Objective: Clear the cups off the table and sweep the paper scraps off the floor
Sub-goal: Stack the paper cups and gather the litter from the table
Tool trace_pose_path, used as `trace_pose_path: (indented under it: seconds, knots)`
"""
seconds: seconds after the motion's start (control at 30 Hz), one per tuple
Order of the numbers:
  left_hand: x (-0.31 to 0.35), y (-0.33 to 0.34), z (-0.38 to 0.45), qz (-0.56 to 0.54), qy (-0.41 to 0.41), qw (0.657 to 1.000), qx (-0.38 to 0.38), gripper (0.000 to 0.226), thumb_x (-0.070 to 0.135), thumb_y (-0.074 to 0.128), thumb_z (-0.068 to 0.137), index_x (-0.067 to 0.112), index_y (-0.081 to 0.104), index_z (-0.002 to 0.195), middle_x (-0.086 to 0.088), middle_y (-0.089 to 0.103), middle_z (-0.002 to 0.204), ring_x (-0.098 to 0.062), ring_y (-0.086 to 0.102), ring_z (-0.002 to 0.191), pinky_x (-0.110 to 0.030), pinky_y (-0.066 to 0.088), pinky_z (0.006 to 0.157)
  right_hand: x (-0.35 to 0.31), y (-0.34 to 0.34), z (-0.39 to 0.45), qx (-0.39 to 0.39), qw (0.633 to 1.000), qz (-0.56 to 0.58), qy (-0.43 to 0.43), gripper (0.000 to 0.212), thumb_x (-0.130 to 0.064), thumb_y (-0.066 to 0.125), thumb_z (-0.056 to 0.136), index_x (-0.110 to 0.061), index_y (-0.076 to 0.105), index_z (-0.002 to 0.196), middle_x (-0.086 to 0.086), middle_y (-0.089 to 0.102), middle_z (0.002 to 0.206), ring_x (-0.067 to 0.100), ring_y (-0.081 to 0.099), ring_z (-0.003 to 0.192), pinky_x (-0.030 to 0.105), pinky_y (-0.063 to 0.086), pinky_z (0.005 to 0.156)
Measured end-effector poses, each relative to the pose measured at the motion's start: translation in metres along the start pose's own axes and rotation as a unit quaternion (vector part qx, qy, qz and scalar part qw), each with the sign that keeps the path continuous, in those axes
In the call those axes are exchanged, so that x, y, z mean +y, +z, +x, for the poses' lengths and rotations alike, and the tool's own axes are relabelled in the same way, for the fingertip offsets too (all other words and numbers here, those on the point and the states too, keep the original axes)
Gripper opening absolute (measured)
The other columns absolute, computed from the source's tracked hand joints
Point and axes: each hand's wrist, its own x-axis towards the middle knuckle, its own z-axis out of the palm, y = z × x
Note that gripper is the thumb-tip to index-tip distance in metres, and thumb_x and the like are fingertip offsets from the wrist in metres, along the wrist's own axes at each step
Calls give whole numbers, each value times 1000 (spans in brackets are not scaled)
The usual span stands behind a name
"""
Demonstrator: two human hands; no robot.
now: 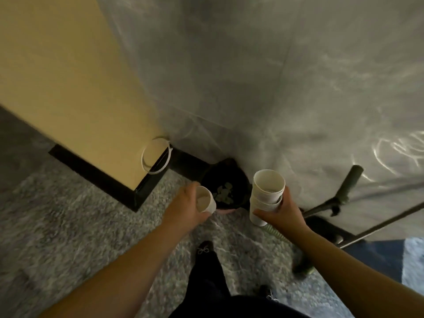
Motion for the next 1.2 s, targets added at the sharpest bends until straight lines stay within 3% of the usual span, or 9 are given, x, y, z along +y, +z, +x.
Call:
trace_pose_path:
  seconds: [0.17,0.33,0.47,0.57,0.77,0.87,1.0,1.1,1.2]
  knots:
    - [-3,-10,76,47,68,996,-30,90,44,78,73,27,23,143,-9,38,135,-32,55,110,-38,49,78,-13,31,32,67,997,30,37,88,-20,87,66,-25,34,136,-12,52,110,10,53,99,27,40,81]
    - [3,-11,123,34,44,993,-101,110,34,80,75,26,3,154,-11,28,148,-30,44,129,-41,44,94,-17,47,56,92,992,58,67,84,-26,87,66,-36,33,129,-26,52,105,-3,54,93,22,42,80]
    - [-19,-14,138,-15,26,994,-110,79,27,72,84,18,26,148,-11,34,146,-29,40,131,-38,41,98,-16,57,76,88,991,64,79,87,-20,87,65,-33,32,132,-16,53,112,8,54,103,27,43,85]
    - [-44,-11,147,-45,-14,992,-119,54,24,67,88,13,44,135,-8,46,136,-25,48,124,-29,40,89,-11,71,96,85,991,70,82,88,-20,87,65,-31,33,134,-14,53,115,8,53,104,26,42,87]
    - [-78,-7,171,-34,-72,990,-115,47,28,62,93,16,47,135,-4,51,134,-22,52,119,-30,43,91,5,109,151,55,993,72,81,82,-23,86,67,-40,32,126,-11,52,120,9,52,109,31,46,91]
    - [-85,-5,180,-40,-75,992,-97,42,27,60,94,17,48,134,-3,52,133,-21,53,117,-29,42,89,25,122,177,28,995,49,81,94,-21,86,67,-36,28,140,-10,48,131,10,48,117,29,44,94]
    - [-89,-4,184,-20,-63,992,-109,42,26,58,96,16,47,135,-2,50,135,-21,51,120,-28,41,90,51,119,185,-4,987,57,152,101,-18,83,73,-31,18,148,4,33,152,25,38,136,46,41,107]
    - [-83,-5,185,-13,-51,992,-116,40,25,58,96,15,50,133,-3,53,131,-21,52,117,-27,41,89,58,108,172,-5,983,28,183,83,-16,76,81,-19,26,146,8,45,142,26,51,123,41,47,98]
    - [-68,-9,183,6,-43,990,-136,34,29,58,95,18,54,127,-1,58,125,-21,55,112,-35,46,93,55,92,146,37,977,15,211,47,-16,69,86,-17,50,128,4,62,111,19,60,92,30,48,77]
